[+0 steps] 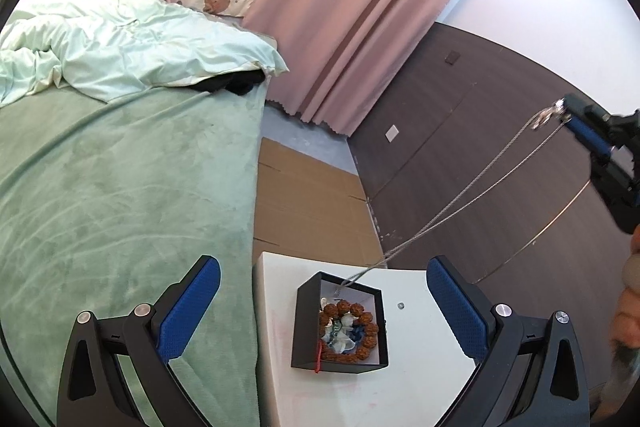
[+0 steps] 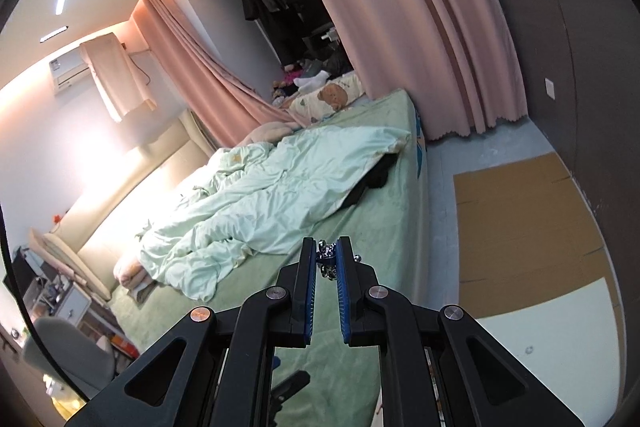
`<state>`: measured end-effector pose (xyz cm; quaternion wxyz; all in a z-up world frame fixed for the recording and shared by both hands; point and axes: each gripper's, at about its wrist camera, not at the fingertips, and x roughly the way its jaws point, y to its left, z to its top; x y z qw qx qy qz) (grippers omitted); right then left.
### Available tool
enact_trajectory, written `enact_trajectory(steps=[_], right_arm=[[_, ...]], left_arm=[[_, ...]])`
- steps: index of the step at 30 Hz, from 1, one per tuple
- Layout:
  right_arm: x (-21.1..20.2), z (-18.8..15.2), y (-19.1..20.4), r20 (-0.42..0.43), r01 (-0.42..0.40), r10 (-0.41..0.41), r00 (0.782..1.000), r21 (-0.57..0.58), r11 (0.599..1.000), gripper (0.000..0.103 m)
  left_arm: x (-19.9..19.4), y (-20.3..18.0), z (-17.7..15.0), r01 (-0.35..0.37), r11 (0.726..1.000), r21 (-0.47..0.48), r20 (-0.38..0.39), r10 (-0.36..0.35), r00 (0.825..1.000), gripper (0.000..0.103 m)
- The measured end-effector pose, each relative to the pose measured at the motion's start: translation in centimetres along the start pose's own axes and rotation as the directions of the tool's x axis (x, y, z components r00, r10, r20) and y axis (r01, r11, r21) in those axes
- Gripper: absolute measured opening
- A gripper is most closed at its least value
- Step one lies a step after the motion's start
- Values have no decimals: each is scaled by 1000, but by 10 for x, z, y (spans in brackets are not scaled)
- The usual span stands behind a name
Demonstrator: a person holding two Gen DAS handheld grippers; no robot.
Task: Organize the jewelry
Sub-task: 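Lift the silver chain with the right tool, lower it into the box, open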
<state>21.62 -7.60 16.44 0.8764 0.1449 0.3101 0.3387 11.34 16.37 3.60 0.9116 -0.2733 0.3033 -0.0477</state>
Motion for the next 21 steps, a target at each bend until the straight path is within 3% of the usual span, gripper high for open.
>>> enact_trajectory(steps=[13,21], right_arm=[[74,-66,-56,-169,3,17,985,117,993,11],[101,-91,-81,-222,24,16,975,173,985,11]], left_arm=[[3,14,2,-26,999,-28,-13,25,1000,103],[2,27,5,-48,997,-52,-8,48,999,103]])
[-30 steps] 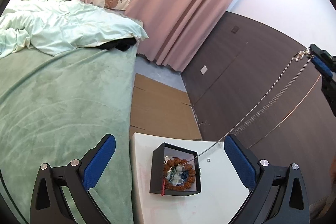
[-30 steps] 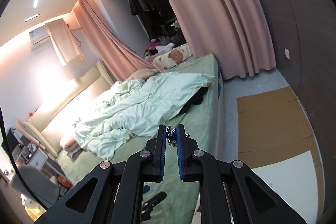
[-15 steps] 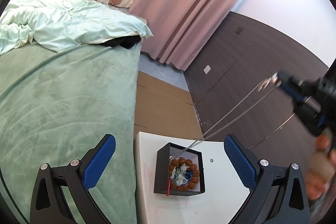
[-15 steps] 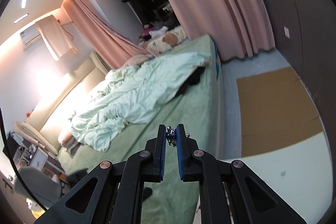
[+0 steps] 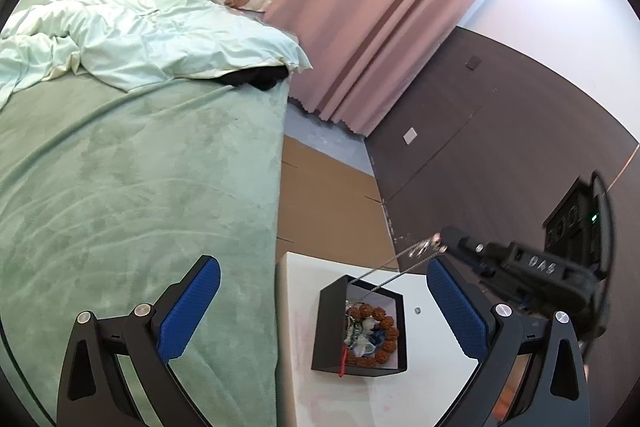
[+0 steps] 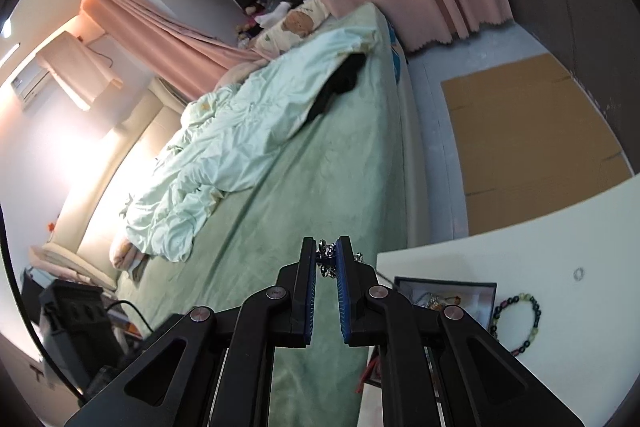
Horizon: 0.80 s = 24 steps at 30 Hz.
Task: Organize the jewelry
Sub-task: 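Lift the silver chain with the right tool, lower it into the box, open, then move the left tool to the green-and-black bead bracelet and grasp it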
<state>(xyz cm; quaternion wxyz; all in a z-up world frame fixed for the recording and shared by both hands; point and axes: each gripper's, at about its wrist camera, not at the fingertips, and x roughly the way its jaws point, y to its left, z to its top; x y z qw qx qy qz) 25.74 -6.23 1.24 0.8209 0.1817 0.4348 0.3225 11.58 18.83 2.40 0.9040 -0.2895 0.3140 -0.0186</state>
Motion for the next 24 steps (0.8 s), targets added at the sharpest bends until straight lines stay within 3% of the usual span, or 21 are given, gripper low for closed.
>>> enact_trajectory(steps=[5,6,7,9,12,24], right_arm=[[20,-9,-20,-89,16,-11,996,57,998,14],[22,-11,-26,-109,10,-2,994,73,997,26],[22,-13,-29,-112,12,-3,994,79,997,50],[11,-14,-35,-81,24,-18,997,72,997,66],[-6,-13,-46,-61,28,-23,998,74,997,66],[-85,-26,-125,69,168,-175,982,103,980,66]], left_arm=[[2,1,2,-2,1000,-8,0,2,1000,103],[3,0,1,-2,1000,-7,0,2,1000,103],[3,0,2,-2,1000,-5,-1,2,1000,103],[5,-3,1,-2,1000,2,-4,2,1000,103],[12,-11,-2,-3,1000,21,-14,3,1000,103],[48,-81,-30,21,987,159,-61,-11,998,103]])
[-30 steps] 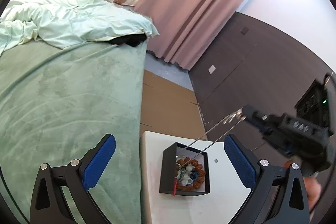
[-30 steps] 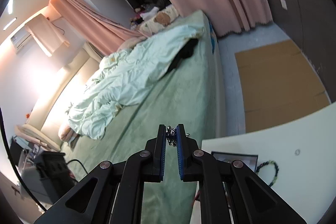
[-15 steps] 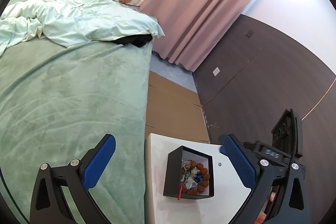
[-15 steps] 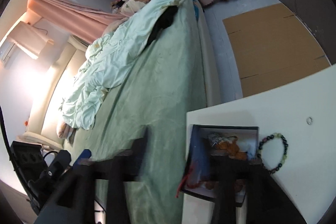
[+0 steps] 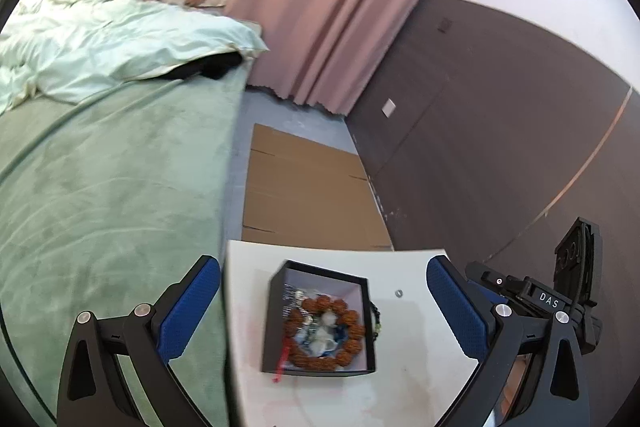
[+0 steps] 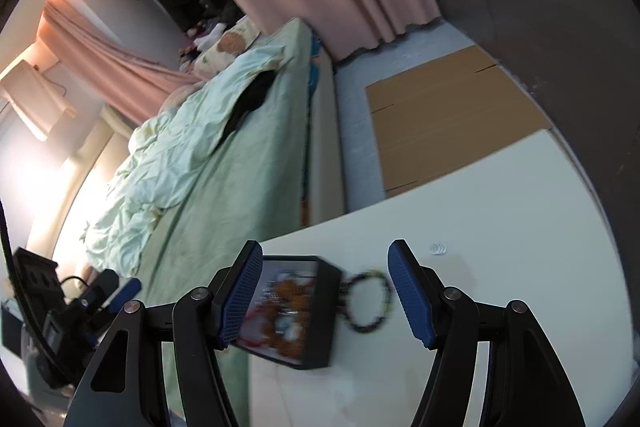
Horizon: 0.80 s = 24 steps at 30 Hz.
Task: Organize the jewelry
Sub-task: 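Move the left tool to the green-and-black bead bracelet and grasp it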
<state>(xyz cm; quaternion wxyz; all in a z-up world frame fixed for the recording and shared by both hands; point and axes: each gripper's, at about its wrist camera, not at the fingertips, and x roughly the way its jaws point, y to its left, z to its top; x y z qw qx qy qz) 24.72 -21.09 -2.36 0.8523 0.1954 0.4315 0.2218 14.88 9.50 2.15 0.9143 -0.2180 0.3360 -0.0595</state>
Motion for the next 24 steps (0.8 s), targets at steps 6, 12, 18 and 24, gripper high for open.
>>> enact_trajectory(steps=[6,12,18,24], right_arm=[[-3,6,-46,-22,42,-40,999,74,996,66],[-15,10,-74,-33,74,-70,997,116,991,66],[-21,9,-94,-62,123,-115,991,137,983,66],[-25,15,-111,-75,138,-127,989,168,976,66]], left_arm=[[24,-39,-18,1,995,101,-32,3,999,102],[53,-69,-35,4,984,180,-96,13,995,85],[79,-97,-52,-13,966,258,-176,60,983,73],[114,-116,-65,-40,944,328,-280,138,950,62]])
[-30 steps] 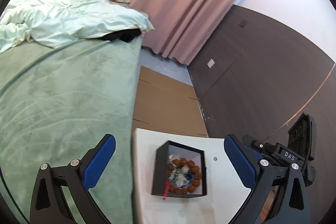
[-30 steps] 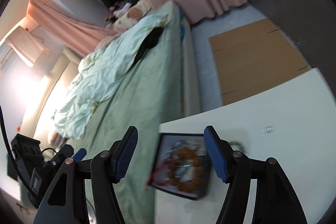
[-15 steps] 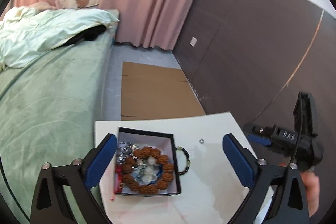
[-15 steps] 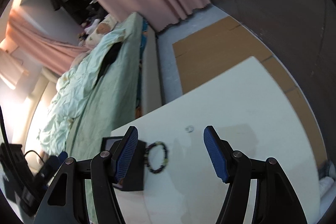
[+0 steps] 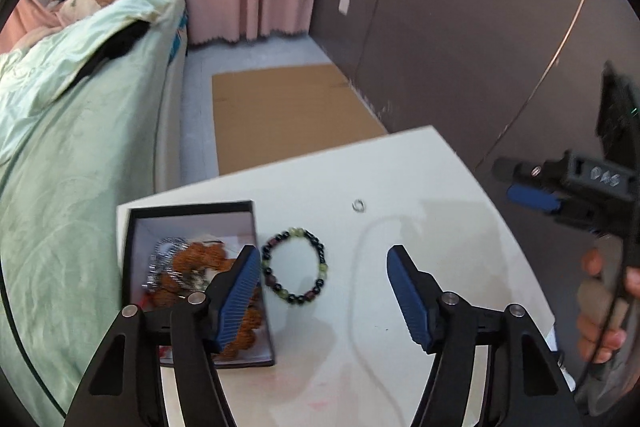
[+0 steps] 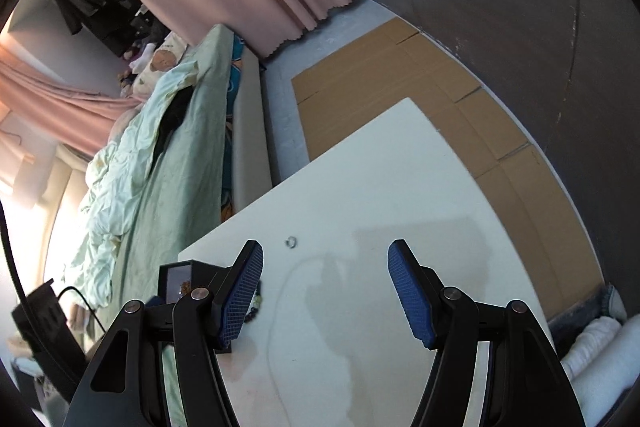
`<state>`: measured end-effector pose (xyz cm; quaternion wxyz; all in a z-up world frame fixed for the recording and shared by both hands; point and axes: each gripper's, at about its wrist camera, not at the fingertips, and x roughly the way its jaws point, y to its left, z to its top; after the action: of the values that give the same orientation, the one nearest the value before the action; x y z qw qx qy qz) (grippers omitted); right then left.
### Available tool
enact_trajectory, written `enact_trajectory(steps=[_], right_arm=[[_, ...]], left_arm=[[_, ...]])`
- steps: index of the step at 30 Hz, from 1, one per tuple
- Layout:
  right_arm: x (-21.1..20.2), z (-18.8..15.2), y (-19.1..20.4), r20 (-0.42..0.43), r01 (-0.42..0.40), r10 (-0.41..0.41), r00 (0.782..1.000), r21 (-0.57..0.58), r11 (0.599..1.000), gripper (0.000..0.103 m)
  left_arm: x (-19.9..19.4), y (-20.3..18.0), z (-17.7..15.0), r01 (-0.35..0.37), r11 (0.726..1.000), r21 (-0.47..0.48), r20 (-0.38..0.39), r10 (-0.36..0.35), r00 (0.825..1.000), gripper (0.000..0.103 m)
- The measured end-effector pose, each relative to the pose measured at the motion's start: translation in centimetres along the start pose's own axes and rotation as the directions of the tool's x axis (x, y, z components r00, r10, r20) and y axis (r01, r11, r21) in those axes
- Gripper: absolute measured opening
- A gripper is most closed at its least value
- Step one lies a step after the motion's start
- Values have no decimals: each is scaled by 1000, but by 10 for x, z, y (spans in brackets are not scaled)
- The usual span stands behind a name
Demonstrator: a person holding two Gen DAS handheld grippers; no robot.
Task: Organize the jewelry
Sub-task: 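Move the left tool to the green-and-black bead bracelet and grasp it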
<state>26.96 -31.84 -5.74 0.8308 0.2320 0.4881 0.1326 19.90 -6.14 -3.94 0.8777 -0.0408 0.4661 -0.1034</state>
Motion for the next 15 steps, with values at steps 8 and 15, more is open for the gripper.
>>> enact_trajectory(steps=[8,15], right_arm=[[-12,8,-30,14,-4,3,1000,50,999,66],[-15,15,-51,26,-22,19,999,122,992,66]], left_arm=[[45,-18,7,-44,999,6,-142,44,989,47],[73,-22,11,-129,991,40,-247,135,959,35]])
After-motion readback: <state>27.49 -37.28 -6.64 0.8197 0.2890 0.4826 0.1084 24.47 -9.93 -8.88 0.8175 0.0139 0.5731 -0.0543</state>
